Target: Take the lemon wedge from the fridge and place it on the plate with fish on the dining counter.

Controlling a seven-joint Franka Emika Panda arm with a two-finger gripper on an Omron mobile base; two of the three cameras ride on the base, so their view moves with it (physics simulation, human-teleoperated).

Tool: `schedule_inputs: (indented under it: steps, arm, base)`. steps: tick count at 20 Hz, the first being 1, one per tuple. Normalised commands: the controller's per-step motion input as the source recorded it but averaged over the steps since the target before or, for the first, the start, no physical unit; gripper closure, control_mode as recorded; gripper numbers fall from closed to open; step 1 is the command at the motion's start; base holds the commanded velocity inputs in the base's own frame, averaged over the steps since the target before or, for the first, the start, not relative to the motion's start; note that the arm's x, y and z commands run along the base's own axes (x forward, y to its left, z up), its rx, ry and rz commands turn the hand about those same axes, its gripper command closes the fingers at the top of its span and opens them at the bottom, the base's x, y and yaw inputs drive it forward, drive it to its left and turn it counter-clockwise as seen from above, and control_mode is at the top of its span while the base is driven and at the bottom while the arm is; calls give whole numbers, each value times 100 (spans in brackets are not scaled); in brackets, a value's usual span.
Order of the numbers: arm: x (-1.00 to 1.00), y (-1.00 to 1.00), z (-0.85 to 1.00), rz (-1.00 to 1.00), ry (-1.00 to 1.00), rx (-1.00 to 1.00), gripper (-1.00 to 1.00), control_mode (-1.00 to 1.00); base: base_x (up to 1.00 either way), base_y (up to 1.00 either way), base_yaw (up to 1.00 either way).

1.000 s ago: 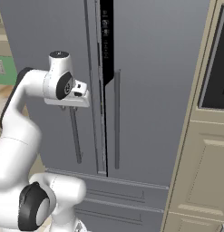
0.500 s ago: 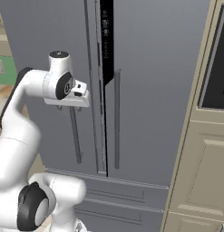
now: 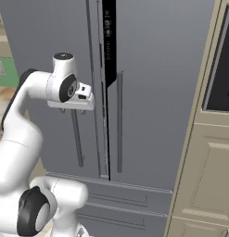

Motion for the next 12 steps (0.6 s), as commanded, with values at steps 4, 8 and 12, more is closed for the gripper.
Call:
schedule_inputs:
  steps: [4,8,12]
  arm:
    - [-5,-30,-7,0,-3,0,-100,-100]
    - [-22,2,-11,0,4,0,-100,-100]
    - [0,0,0,0,0,0,-100,100]
  base:
    - [0,0,0]
    - [0,0,0]
    - [-67,1,0]
